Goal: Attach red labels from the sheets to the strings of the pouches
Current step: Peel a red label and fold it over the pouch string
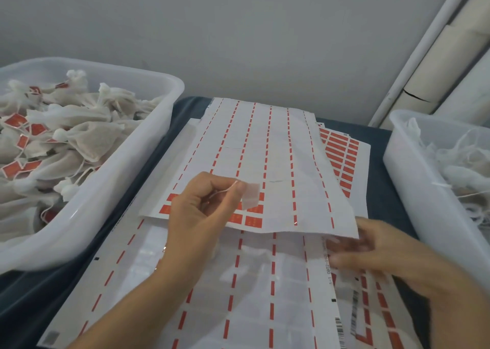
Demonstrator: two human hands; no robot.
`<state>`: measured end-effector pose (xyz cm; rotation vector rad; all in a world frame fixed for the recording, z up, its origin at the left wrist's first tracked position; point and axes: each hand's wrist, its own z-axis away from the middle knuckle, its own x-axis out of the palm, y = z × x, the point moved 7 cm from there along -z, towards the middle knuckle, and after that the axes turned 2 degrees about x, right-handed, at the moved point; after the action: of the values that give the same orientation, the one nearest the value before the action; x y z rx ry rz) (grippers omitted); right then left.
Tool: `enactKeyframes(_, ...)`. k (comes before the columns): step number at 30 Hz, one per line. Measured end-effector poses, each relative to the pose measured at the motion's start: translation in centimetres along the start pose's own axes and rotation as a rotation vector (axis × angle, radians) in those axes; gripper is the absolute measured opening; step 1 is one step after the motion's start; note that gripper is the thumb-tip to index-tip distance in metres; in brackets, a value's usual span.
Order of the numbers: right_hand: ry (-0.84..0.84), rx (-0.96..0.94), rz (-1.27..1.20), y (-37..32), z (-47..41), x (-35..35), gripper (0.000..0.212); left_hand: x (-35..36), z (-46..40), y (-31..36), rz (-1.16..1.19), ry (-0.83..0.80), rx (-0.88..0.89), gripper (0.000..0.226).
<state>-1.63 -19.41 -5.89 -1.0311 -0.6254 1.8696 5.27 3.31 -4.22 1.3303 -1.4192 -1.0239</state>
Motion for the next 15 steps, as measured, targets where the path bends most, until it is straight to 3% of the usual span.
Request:
enactKeyframes(2, 0.135, 0.014, -0.097, 0.5, 0.5, -2.1, 0.08, 0.4, 0.2, 0.2, -0.027, -0.038, 0.025, 0.038)
enactKeyframes(4, 0.413, -0.041, -0.272, 1.0, 0.6, -4.4, 0.058, 0.8, 0.4, 0.2, -0.067, -0.074, 0.052, 0.031)
enactKeyframes(6, 0.531, -0.109, -0.43, 0.5, 0.6, -4.4, 0.028, 1.2, 0.6, 0.4, -0.125, -0.094, 0.093, 0.021)
enactKeyframes(11, 0.08, -0.126, -0.451, -2.2, -1.3, 3.0, 0.034, 2.4, 1.4, 1.4, -0.227, -0.222, 0.3, 0.005)
enactKeyframes(15, -0.082, -0.111, -0.433, -2.6, -2.0, 6.0, 0.031, 3.1, 2.1, 1.6, -0.321, -0.294, 0.433, 0.015)
